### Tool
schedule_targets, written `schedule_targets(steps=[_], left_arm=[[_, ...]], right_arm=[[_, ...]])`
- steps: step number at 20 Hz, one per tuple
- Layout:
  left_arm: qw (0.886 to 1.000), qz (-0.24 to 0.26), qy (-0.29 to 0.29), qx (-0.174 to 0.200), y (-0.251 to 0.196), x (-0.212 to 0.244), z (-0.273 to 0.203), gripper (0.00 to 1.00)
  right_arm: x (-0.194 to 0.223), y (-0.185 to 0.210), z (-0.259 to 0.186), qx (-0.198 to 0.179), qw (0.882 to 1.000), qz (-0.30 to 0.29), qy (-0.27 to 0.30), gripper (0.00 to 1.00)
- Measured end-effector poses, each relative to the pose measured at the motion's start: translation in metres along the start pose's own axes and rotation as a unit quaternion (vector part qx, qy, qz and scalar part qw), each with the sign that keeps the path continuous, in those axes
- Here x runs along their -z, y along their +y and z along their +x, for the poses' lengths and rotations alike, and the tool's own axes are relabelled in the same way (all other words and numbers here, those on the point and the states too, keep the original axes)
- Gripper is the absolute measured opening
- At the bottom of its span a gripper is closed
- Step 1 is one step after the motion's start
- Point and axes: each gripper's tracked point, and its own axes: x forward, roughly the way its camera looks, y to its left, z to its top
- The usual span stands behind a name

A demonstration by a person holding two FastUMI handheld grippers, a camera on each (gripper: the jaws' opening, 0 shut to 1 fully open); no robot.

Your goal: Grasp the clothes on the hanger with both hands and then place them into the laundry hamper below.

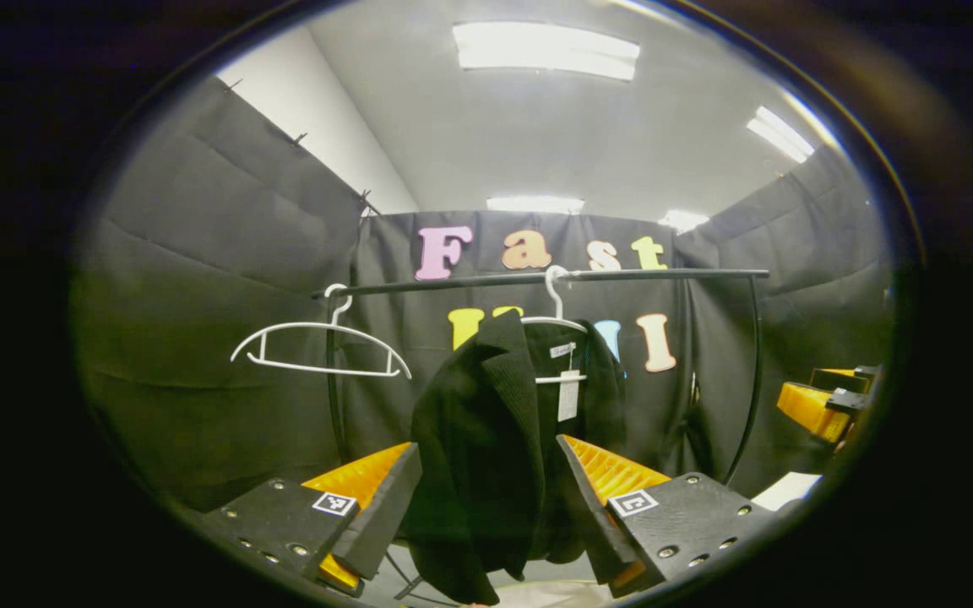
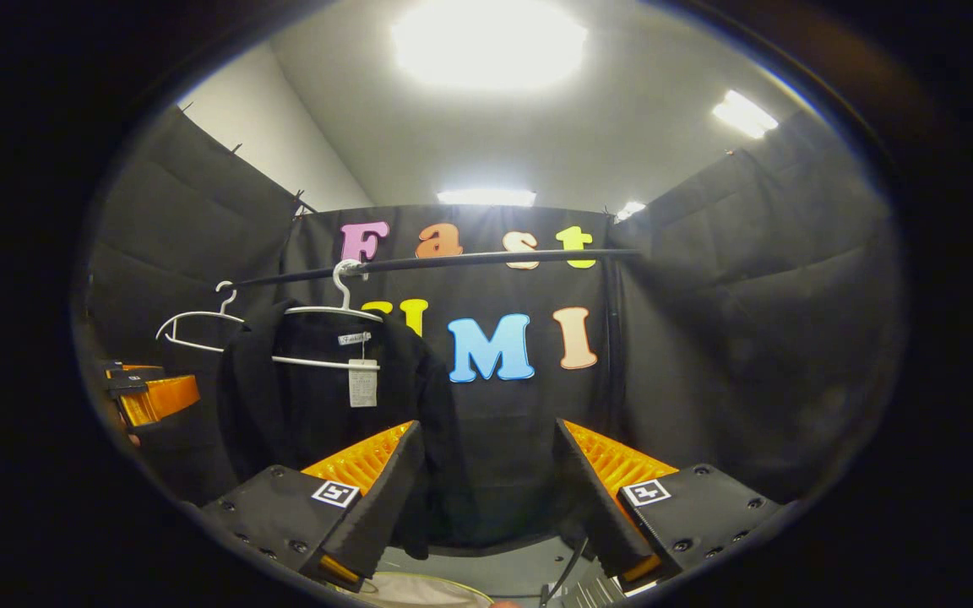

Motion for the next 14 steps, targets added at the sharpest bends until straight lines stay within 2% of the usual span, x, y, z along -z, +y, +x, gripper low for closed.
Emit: schedule_targets(steps=[4, 5, 6, 7, 9, 10, 11, 12, 14], left_arm=[[1.000, 0.008, -0.006, -0.001, 0.012, -0.007, 0.002, 0.89], [1.000, 0.011, -0.009, -0.002, 0.012, -0.010, 0.003, 0.89], [1.000, 0.012, -0.012, -0.002, 0.011, -0.013, 0.004, 0.89], [1.000, 0.012, -0.013, -0.002, 0.009, -0.013, 0.008, 0.89], [1.000, 0.009, -0.009, -0.005, 0.005, -0.012, 0.015, 0.89], [1.000, 0.007, -0.008, -0.007, 0.003, -0.011, 0.020, 0.89], [1.000, 0.006, -0.009, -0.011, 0.001, -0.011, 0.024, 0.89], [1.000, 0.008, -0.012, -0.016, -0.001, -0.012, 0.029, 0.89], [0.999, 0.014, -0.013, -0.027, -0.006, -0.014, 0.040, 0.95]], right_arm=[[-0.002, 0.016, 0.013, -0.008, 1.000, -0.002, -0.008, 0.97], [-0.003, 0.019, 0.018, -0.012, 1.000, -0.002, -0.008, 0.94], [-0.005, 0.022, 0.022, -0.017, 1.000, -0.004, -0.009, 0.97], [-0.006, 0.024, 0.027, -0.021, 1.000, -0.005, -0.009, 0.94], [-0.005, 0.027, 0.040, -0.029, 1.000, -0.008, -0.007, 0.94], [-0.003, 0.028, 0.046, -0.034, 0.999, -0.007, -0.006, 0.97], [0.000, 0.031, 0.055, -0.041, 0.999, -0.005, -0.005, 0.94], [0.000, 0.034, 0.063, -0.050, 0.999, -0.001, -0.006, 0.97], [0.004, 0.037, 0.079, -0.067, 0.998, 0.007, -0.001, 0.94]])
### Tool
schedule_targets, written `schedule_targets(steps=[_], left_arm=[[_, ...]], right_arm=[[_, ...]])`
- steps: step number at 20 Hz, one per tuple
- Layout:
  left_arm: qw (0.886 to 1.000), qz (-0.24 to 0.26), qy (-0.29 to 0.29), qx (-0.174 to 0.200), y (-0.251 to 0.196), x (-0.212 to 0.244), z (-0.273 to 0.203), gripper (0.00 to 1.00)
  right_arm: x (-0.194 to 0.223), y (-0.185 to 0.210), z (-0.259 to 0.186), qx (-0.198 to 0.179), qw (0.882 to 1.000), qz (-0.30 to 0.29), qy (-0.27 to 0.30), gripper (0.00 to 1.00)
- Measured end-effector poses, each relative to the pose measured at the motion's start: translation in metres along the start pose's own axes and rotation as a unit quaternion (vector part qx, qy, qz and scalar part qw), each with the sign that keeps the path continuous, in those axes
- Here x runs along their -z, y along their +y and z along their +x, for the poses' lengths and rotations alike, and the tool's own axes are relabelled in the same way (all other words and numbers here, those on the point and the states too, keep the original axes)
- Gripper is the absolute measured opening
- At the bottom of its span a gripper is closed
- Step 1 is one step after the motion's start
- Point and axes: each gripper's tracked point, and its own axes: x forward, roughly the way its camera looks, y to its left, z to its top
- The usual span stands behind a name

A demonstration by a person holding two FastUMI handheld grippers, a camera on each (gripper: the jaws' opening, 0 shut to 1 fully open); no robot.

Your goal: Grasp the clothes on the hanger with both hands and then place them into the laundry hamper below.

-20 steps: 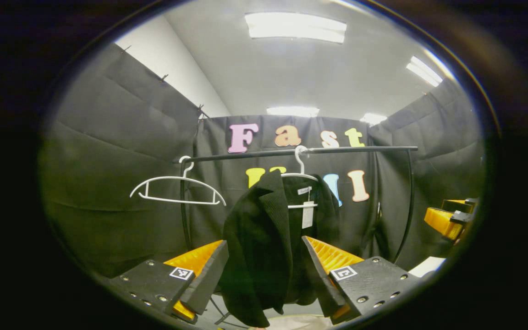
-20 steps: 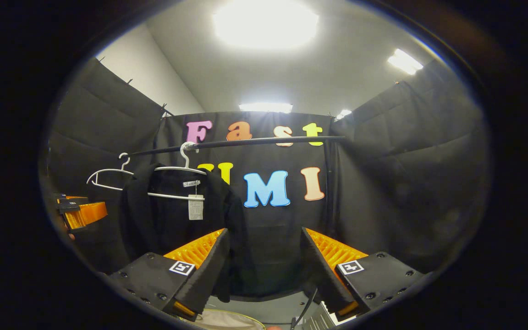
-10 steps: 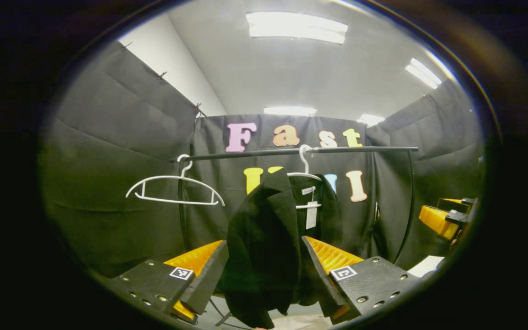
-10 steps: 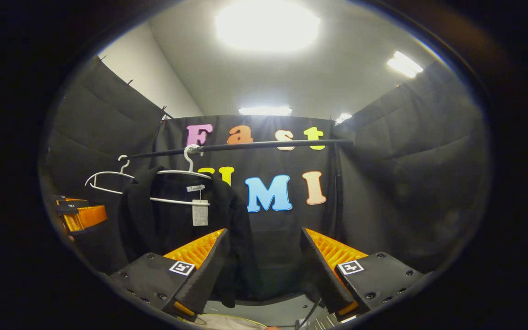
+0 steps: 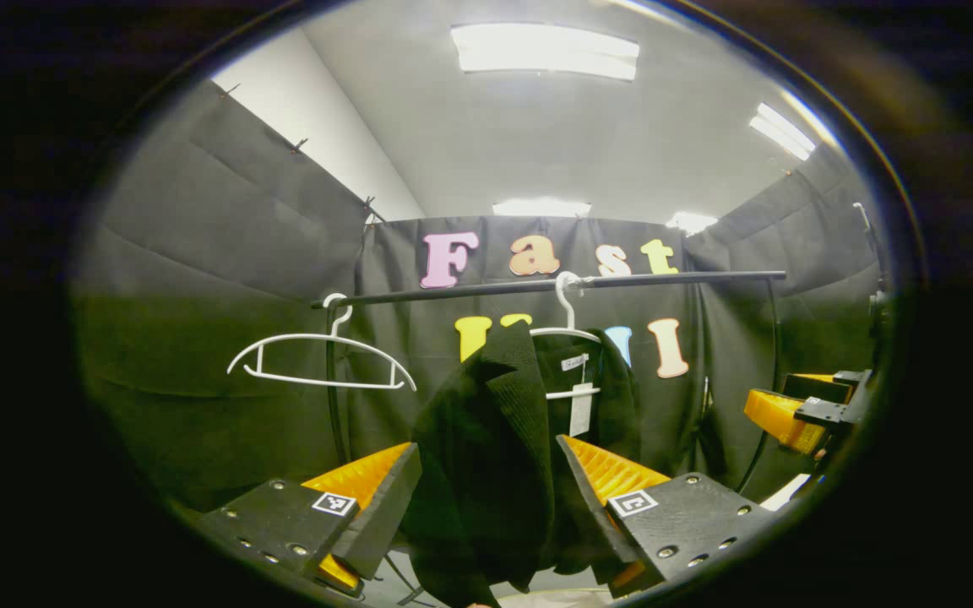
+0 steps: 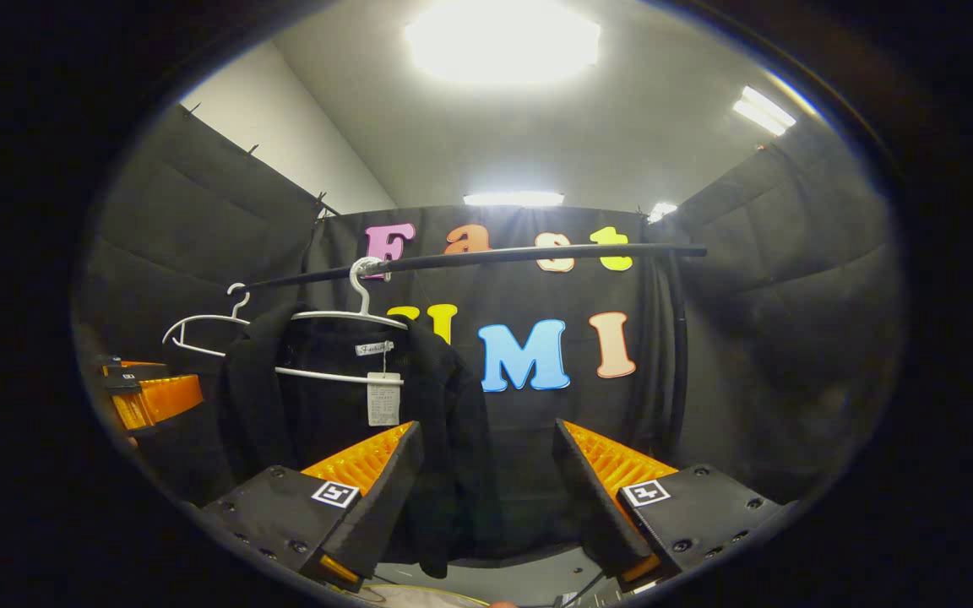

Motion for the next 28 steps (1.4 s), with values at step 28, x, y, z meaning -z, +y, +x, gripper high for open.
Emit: schedule_targets(steps=[28], left_arm=[[0.994, 0.044, 0.029, -0.099, -0.049, 0.048, 0.123, 0.89]], right_arm=[[0.068, 0.063, 0.195, -0.159, 0.979, 0.104, 0.072, 0.92]])
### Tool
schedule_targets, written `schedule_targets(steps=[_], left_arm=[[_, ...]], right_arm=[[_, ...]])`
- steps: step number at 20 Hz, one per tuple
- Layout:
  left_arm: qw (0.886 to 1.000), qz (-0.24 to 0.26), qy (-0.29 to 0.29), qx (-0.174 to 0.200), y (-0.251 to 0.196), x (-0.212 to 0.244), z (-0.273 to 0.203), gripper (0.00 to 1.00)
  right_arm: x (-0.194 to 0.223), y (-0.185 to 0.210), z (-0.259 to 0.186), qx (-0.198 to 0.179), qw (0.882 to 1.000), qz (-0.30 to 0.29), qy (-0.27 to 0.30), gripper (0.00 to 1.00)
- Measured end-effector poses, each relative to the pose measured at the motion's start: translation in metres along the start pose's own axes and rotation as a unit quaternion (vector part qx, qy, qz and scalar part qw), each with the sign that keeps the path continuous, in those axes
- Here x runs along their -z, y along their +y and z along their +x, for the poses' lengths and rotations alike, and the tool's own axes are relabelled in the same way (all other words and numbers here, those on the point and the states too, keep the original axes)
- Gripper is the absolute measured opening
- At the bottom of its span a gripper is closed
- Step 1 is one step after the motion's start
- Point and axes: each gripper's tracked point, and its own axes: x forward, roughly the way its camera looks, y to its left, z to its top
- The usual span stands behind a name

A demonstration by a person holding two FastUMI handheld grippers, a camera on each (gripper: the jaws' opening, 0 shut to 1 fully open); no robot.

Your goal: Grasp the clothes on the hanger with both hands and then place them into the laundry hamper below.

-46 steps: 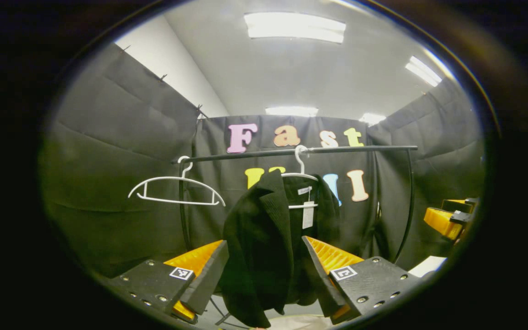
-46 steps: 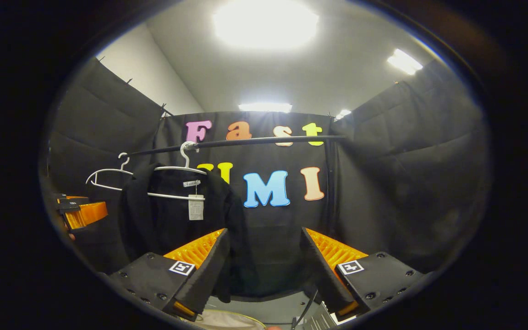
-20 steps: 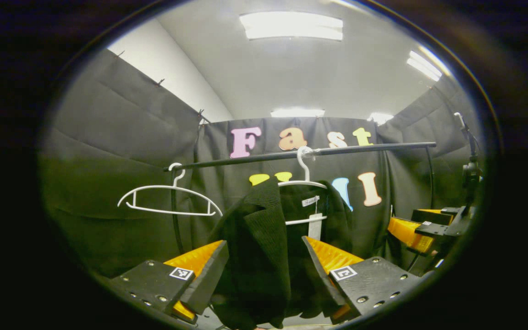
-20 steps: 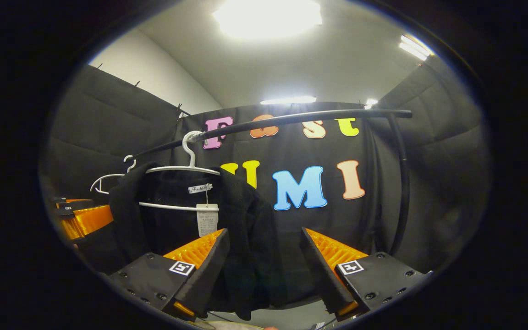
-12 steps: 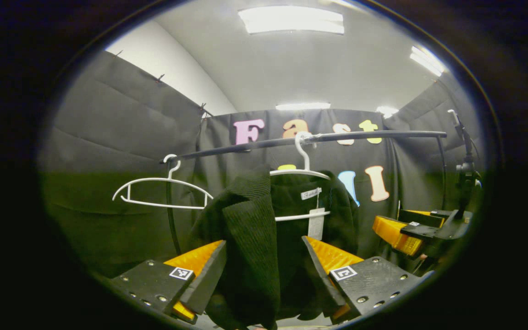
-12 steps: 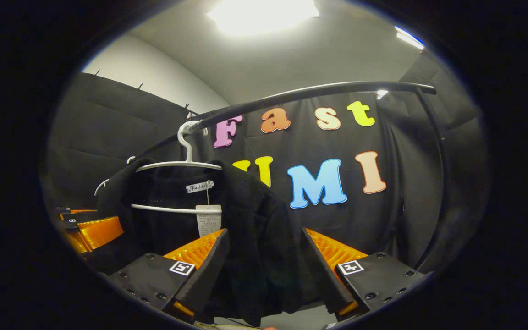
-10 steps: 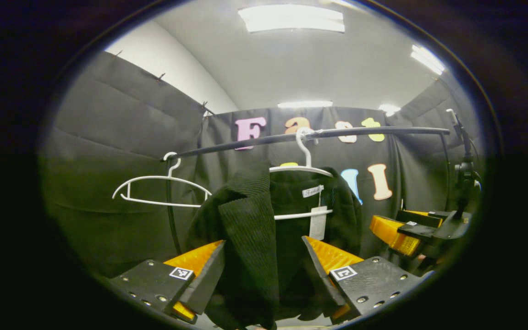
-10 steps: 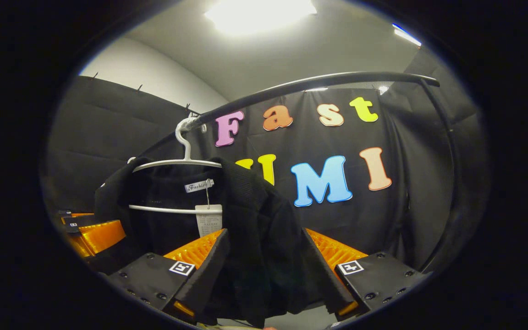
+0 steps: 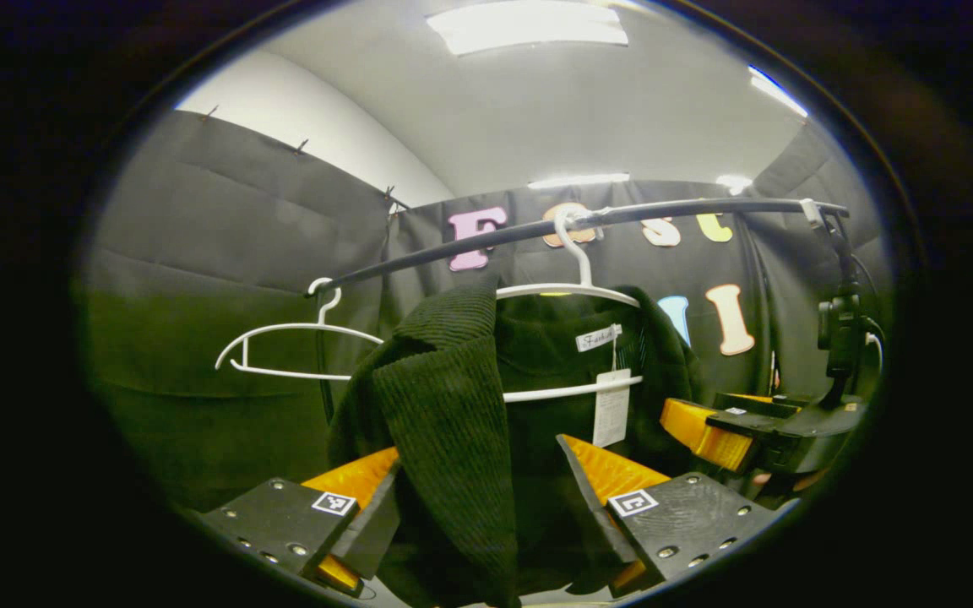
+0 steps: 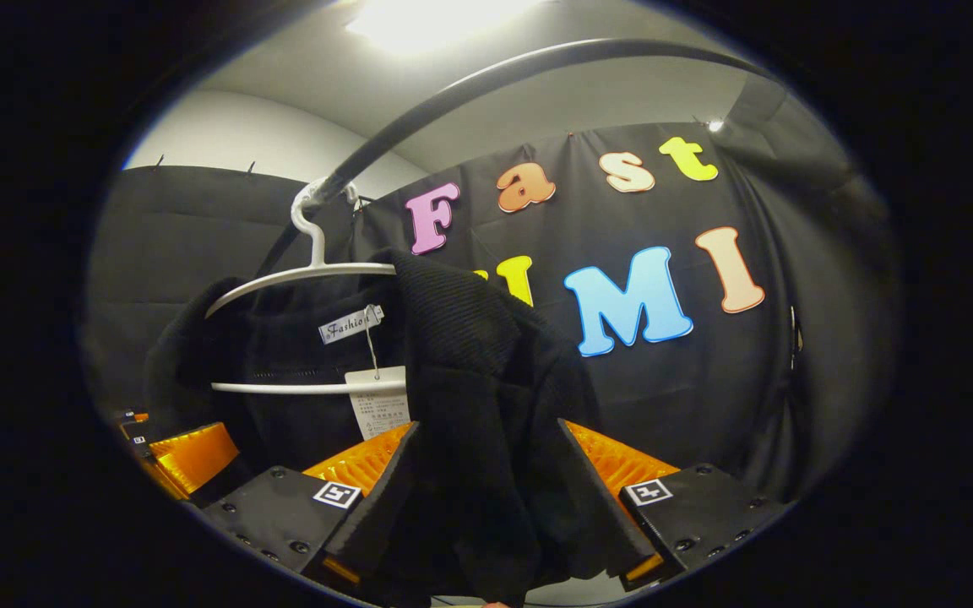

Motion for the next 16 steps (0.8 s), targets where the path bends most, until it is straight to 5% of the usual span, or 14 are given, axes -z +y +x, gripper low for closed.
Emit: schedule_targets(steps=[12, 14, 16], left_arm=[[0.999, 0.016, 0.002, -0.028, 0.007, 0.007, 0.021, 0.84], [0.999, 0.019, 0.001, -0.030, 0.010, 0.007, 0.023, 0.69], [0.999, 0.024, 0.001, -0.020, 0.007, 0.006, 0.023, 0.65]], right_arm=[[0.024, 0.013, 0.043, -0.009, 0.999, -0.008, 0.035, 0.95], [0.029, 0.010, 0.048, -0.005, 0.999, -0.008, 0.042, 0.77], [0.026, 0.003, 0.047, 0.010, 0.999, -0.025, 0.033, 0.44]])
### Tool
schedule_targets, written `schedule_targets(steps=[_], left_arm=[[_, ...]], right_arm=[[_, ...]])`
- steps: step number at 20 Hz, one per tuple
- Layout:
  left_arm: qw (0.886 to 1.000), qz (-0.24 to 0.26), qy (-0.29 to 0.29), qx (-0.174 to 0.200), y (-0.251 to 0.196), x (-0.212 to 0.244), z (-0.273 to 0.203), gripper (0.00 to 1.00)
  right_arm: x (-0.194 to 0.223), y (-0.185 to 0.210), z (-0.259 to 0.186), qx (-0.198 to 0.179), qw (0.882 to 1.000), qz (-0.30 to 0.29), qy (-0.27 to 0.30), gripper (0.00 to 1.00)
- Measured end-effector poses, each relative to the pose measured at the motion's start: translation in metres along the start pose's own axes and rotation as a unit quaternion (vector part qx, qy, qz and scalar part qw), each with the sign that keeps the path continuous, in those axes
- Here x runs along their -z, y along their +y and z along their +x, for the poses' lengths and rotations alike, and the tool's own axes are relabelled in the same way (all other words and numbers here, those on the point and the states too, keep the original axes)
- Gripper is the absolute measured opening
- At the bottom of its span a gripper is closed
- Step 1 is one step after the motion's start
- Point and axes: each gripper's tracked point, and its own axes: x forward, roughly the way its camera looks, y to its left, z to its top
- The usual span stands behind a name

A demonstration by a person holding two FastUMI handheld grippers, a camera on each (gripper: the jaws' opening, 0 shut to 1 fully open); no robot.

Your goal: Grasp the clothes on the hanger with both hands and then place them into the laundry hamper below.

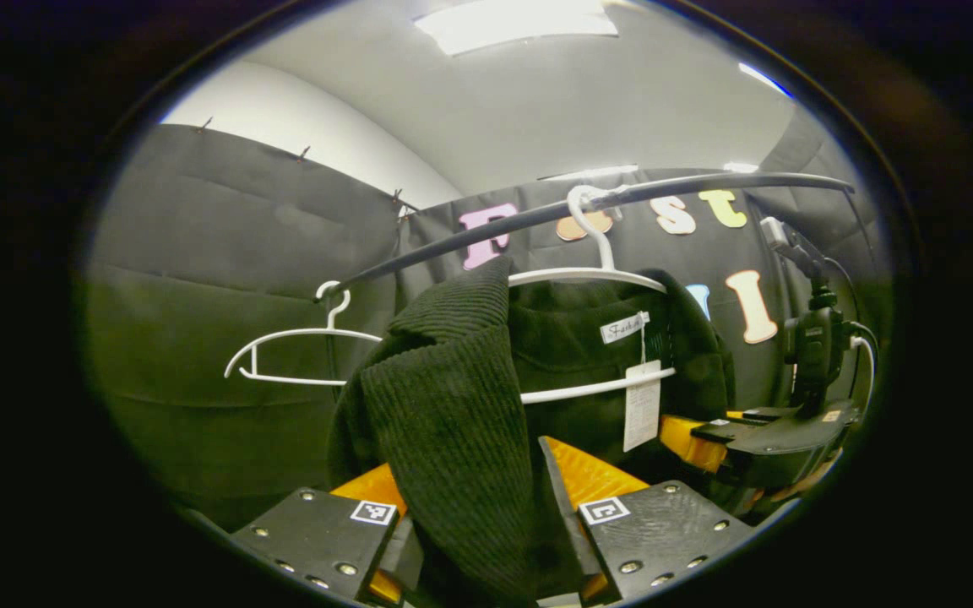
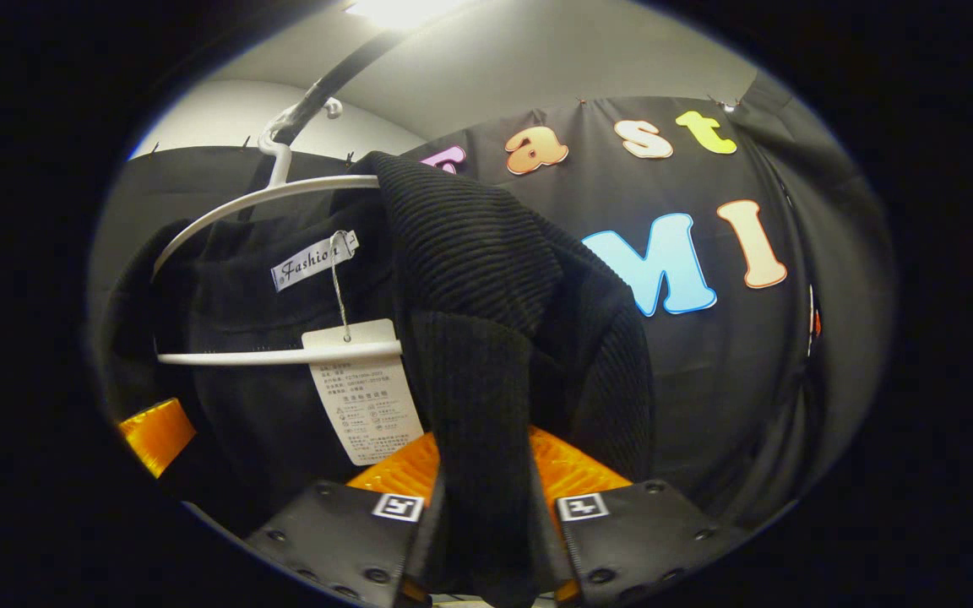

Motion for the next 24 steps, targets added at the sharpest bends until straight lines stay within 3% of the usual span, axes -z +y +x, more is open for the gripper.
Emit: schedule_targets(steps=[1, 2, 3, 6, 7, 8, 13, 15, 16, 17, 18, 24], left_arm=[[1.000, 0.006, -0.001, 0.004, -0.001, -0.001, -0.001, 0.65], [1.000, 0.019, -0.009, -0.005, 0.004, -0.006, -0.004, 0.64], [0.999, 0.026, -0.019, -0.024, 0.016, -0.010, -0.004, 0.54], [0.999, 0.027, -0.030, -0.017, 0.013, -0.020, -0.011, 0.26], [0.998, 0.032, -0.039, -0.034, 0.024, -0.026, -0.017, 0.17], [0.998, 0.034, -0.044, -0.022, 0.020, -0.033, -0.020, 0.07], [0.995, 0.041, -0.090, -0.025, 0.037, -0.082, -0.039, 0.08], [0.992, 0.048, -0.110, -0.033, 0.048, -0.107, -0.044, 0.08], [0.991, 0.050, -0.118, -0.035, 0.053, -0.117, -0.045, 0.07], [0.990, 0.049, -0.124, -0.037, 0.058, -0.125, -0.045, 0.07], [0.989, 0.048, -0.130, -0.041, 0.061, -0.131, -0.046, 0.08], [0.988, 0.049, -0.139, -0.042, 0.084, -0.146, -0.029, 0.08]], right_arm=[[-0.005, -0.008, -0.001, 0.018, 1.000, -0.015, -0.012, 0.26], [-0.008, -0.005, -0.003, 0.010, 0.999, -0.027, -0.016, 0.09], [-0.006, 0.000, -0.004, 0.005, 0.999, -0.035, -0.014, 0.08], [-0.015, -0.007, -0.013, 0.013, 0.999, -0.044, -0.026, 0.09], [-0.022, -0.010, -0.018, 0.020, 0.998, -0.042, -0.038, 0.05], [-0.031, -0.014, -0.022, 0.027, 0.997, -0.041, -0.053, 0.05], [-0.083, -0.036, -0.043, 0.060, 0.989, -0.054, -0.121, 0.09], [-0.103, -0.045, -0.045, 0.073, 0.985, -0.065, -0.144, 0.05], [-0.112, -0.050, -0.045, 0.080, 0.982, -0.071, -0.154, 0.08], [-0.118, -0.056, -0.046, 0.087, 0.980, -0.075, -0.163, 0.05], [-0.125, -0.062, -0.045, 0.093, 0.978, -0.076, -0.171, 0.08], [-0.140, -0.096, -0.038, 0.127, 0.970, -0.086, -0.188, 0.08]])
